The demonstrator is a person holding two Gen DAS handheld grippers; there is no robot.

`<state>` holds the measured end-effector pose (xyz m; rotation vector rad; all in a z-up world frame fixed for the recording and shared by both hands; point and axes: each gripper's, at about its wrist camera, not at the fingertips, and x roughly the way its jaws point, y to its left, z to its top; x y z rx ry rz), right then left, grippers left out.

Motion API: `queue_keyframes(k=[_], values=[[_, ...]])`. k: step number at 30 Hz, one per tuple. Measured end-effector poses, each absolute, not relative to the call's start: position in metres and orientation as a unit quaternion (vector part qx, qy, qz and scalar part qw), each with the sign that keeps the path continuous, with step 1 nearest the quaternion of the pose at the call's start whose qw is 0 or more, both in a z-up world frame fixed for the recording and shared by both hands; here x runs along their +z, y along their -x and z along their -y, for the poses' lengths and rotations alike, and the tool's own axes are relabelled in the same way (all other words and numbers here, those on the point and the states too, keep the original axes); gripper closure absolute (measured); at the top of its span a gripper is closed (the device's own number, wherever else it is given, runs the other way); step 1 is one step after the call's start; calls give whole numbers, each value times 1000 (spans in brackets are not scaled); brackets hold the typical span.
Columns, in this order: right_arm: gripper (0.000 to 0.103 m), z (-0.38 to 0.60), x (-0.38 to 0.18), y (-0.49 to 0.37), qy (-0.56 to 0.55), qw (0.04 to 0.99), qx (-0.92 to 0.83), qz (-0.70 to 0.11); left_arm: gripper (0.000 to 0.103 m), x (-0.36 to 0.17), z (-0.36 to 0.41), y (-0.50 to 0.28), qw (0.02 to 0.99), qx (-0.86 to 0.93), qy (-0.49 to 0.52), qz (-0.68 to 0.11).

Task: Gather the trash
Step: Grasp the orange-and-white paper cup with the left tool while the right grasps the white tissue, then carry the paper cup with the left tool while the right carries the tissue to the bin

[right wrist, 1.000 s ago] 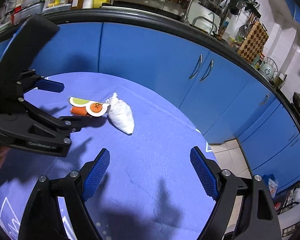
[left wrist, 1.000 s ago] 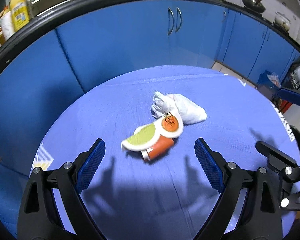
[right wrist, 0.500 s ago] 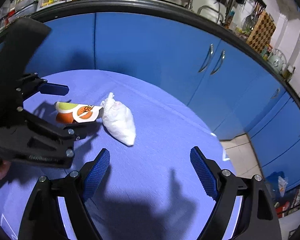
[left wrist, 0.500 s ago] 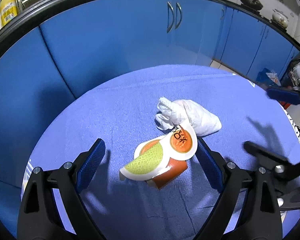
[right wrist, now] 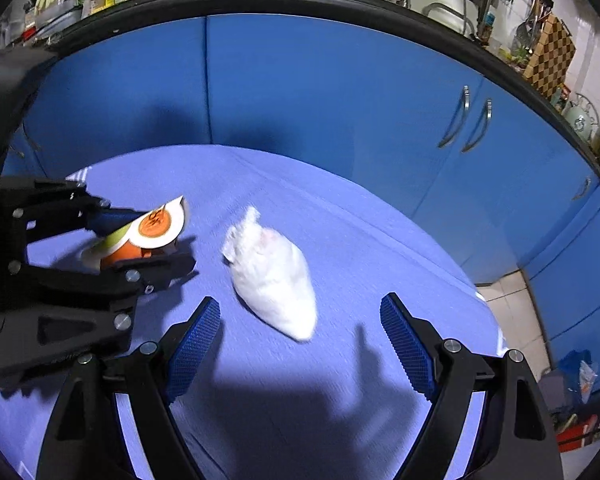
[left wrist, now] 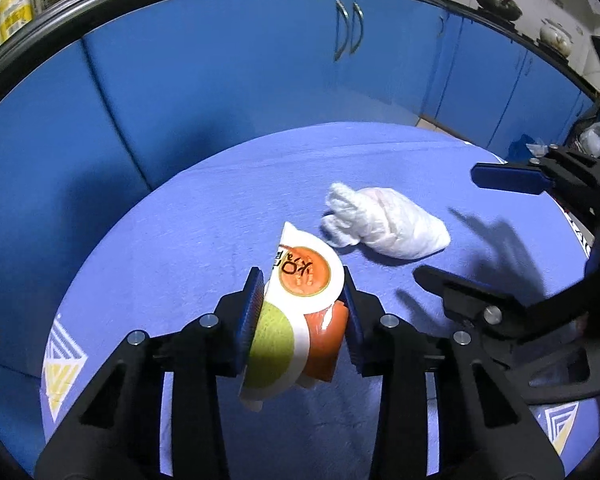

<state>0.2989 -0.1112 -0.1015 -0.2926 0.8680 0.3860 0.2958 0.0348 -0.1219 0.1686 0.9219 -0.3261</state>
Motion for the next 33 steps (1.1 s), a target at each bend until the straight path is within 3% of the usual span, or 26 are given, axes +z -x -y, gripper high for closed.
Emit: queue_keyframes(k=[7,8,12,14,33], values=[[23,102,-113,-316,129,872,193,-432,66,-119,-52,-290,882,-137,-71,-444],[28,101,-115,-316,128,872,194,-430,66,-120,-54,-290,883,-135,-70,-445],[67,100,-119,-316,124,867,206,-436,66,-121,-47,-288,883,-130,-70,-446],[76,100,-118,-312,128,864,210,-439,66,-121,-45,-287,883,-128,-70,-447],[76,148,-65,-201,176,880,171,-407,67,-80,-5,-211,889,-152,-109,-417]])
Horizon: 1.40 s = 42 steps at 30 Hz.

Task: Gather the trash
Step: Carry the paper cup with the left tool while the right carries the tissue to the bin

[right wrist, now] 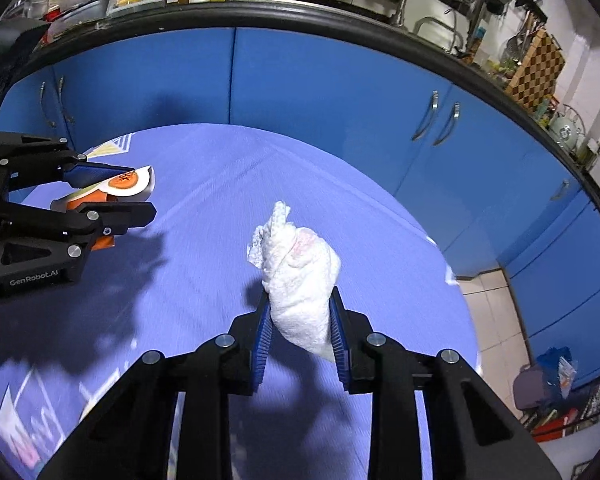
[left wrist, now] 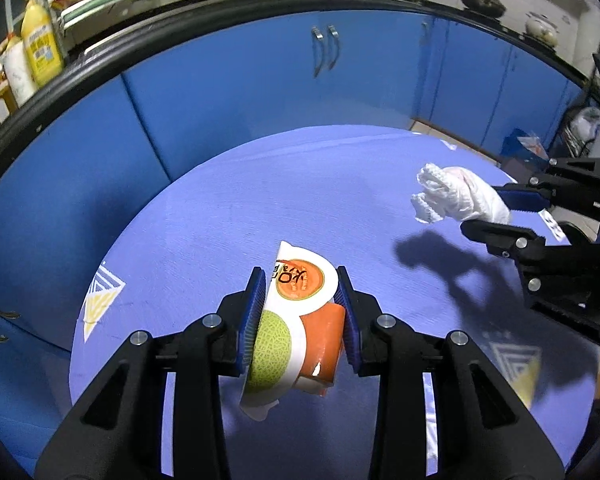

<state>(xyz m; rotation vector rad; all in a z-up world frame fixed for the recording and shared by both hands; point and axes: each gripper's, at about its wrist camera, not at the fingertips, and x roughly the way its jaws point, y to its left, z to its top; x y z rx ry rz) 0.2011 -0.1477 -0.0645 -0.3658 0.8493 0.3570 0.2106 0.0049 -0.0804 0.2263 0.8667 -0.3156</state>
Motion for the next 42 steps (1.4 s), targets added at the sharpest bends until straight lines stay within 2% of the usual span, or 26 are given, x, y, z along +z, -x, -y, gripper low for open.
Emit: queue_keyframes(k=[21,25,30,31,32,33,34,40,42], values=[[76,249,-14,-82,180,903,97,-379,67,-27,93,-100,893,-221,-177,-350],[76,272,-3,-63,174,910,82,-366,71,-24,110,-92,890,-233,-187,-343],[76,291,-1,-53,166,914,72,-363,69,-32,129,-81,876,-246,-208,-359],[76,294,-2,-52,163,914,72,-364,65,-38,131,-80,872,-246,-211,-366],[76,297,-4,-51,159,915,71,-365,41,-44,134,-79,867,-250,-212,-377],[76,300,-5,-52,156,915,70,-367,13,-52,135,-76,862,-254,-210,-384],[76,303,-8,-53,152,914,68,-369,8,-56,135,-72,866,-255,-204,-378],[76,310,-21,-53,134,913,69,-379,8,-90,141,-61,850,-259,-208,-410],[76,311,-24,-52,132,912,71,-381,13,-104,142,-58,843,-254,-219,-420]])
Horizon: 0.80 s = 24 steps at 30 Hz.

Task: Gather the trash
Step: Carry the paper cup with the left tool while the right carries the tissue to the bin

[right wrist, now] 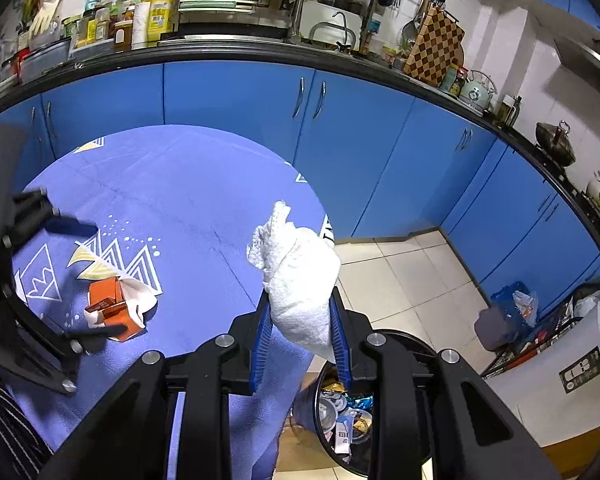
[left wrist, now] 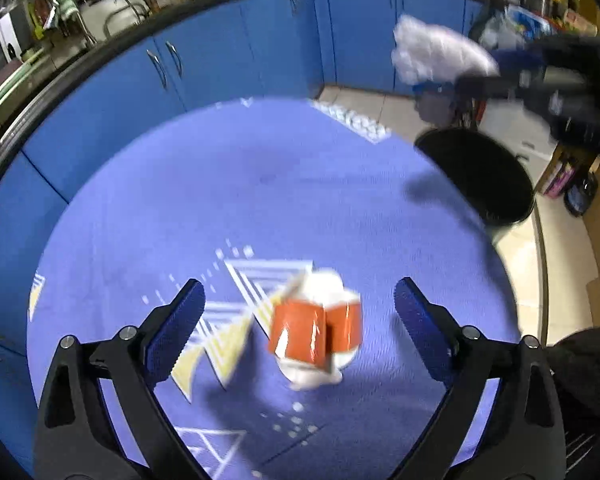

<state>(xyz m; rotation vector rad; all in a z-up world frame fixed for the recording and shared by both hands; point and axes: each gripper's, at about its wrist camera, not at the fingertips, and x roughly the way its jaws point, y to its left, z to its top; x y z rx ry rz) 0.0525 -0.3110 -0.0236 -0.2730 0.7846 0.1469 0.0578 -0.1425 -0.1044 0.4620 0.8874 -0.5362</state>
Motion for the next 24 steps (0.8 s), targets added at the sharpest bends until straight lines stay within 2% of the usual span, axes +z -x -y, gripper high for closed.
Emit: queue_keyframes(k=[1,3,4,6,11,24], values=[[76,311,-25,-52,132,912,72,-382,15,-110,144,-57,840,-253,-222,-425],[76,309,-26,-51,132,911,73,-384,28,-120,145,-58,831,-254,-223,-441],[76,309,-27,-50,132,911,74,-384,30,-125,146,-60,827,-253,-222,-450],[76,308,-27,-50,132,911,74,-384,49,-132,147,-64,819,-258,-216,-465],[76,311,-26,-47,130,912,74,-381,55,-123,147,-65,825,-266,-205,-454],[76,341,-10,-39,120,922,42,-367,55,-65,192,-71,842,-290,-229,-392]])
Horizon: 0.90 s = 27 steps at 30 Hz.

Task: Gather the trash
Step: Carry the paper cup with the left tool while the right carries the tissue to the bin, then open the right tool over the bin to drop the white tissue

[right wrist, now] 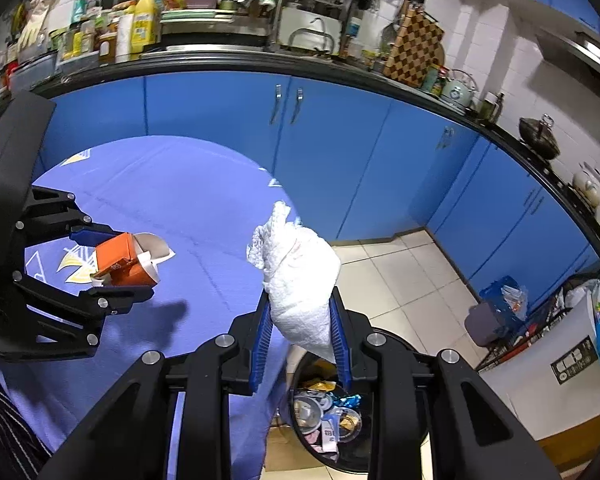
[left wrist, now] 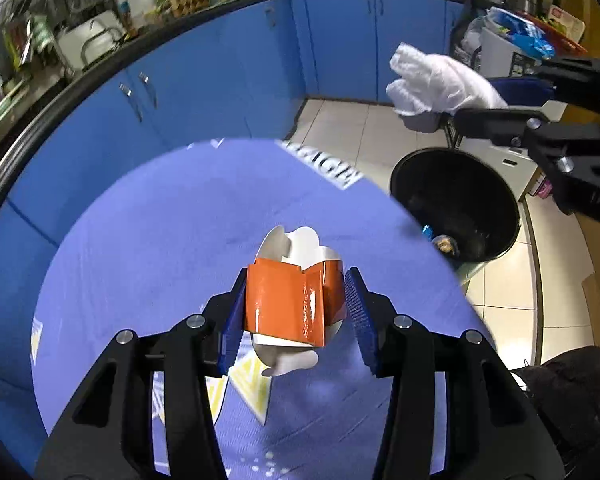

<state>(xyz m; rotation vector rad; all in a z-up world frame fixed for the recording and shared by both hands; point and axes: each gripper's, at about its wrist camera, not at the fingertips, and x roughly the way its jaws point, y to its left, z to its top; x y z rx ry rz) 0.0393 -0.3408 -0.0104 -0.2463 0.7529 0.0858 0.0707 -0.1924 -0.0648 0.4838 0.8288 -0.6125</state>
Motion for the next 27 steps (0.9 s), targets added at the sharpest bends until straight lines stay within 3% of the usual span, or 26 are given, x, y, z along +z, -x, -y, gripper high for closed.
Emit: queue_keyframes(k=[27], values=[[76,454,-18,-35,73,924,-45,-373,55,-51,299,-91,826,-333,-270,-366]])
